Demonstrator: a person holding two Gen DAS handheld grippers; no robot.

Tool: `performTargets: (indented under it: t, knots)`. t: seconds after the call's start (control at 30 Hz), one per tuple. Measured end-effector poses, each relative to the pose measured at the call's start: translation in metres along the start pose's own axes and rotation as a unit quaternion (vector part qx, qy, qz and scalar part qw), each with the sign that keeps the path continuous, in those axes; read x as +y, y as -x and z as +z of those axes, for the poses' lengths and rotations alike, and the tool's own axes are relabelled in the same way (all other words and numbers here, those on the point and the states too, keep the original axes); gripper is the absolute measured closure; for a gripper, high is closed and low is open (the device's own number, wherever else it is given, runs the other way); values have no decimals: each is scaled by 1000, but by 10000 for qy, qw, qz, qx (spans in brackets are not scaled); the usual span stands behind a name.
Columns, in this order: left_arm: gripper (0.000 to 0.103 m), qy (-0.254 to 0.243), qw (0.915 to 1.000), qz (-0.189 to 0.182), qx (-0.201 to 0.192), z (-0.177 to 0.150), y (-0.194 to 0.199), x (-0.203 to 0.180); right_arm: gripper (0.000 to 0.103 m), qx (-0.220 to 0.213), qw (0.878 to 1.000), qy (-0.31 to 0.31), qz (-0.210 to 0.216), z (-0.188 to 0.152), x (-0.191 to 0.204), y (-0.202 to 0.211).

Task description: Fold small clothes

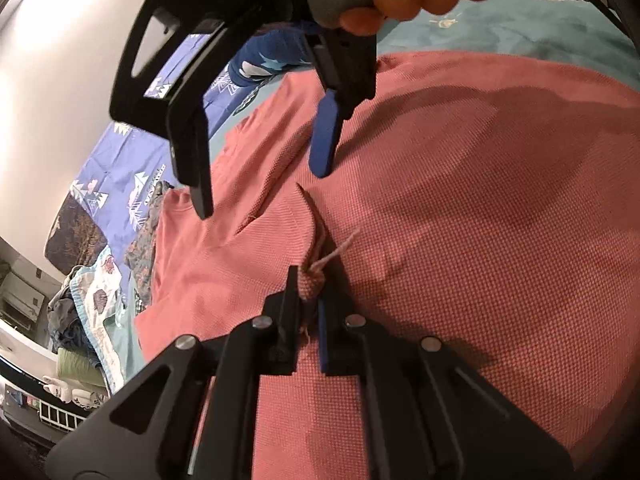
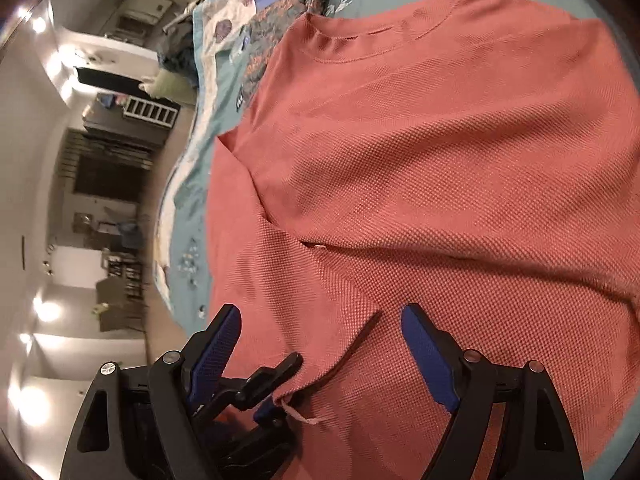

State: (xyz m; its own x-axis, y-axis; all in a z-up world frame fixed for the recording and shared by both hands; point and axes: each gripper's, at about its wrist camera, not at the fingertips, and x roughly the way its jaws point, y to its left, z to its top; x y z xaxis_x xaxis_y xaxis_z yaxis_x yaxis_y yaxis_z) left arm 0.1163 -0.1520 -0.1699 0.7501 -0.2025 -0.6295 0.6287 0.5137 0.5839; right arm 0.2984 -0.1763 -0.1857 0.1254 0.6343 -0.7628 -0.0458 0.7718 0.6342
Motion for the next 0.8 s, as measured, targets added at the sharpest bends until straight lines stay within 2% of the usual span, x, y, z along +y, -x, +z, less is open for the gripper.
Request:
performTargets:
  t: [0.1,0.2,0.23,0.27,0.3,0.33,0.37,0.47,0.57,0.63,0.7,0.8]
  knots:
    - [97,22,10000,70,-2,-2,0,-6,20,39,9998,-19,172,-1,-2,-1]
    - [97,174,9998,86,-7,-3,1,-6,26,28,9999,76,111,0,-3,-4]
    - [97,228,9997,70,-5,-4,-1,-3,36,3,9999,149,75,-1,-2,-3]
    - [97,304,9995,39,-5,-4,-1,-2,58,-21,9998,221,0,-2,1,-6]
    - [97,383,9993,1,-5,-4,-1,-1,70,31,9995,293,-150,-2,3,-11]
    - [96,471,9989,-32,-3,-4,-1,2,92,112,9990,336,-268,-3,5,-16]
    - [96,565,9984,-55,2,-4,-3,5,97,163,9983,410,-371,-3,8,-21]
    - [96,815,9967,-25,-38,-3,0,15,100,-28,9955,687,-644,-5,25,-16]
    - [96,1304,9909,-86,-327,7,16,35,100,-313,9920,1002,-705,-3,52,6]
    - [96,1679,9839,-92,-609,17,28,54,100,-492,9869,1325,-773,1,77,30]
    - [96,2142,9723,-173,-916,33,39,76,100,-662,9802,1644,-885,9,104,54]
    - [96,2545,9588,-340,-1216,57,44,99,100,-849,9719,1924,-1058,22,127,86]
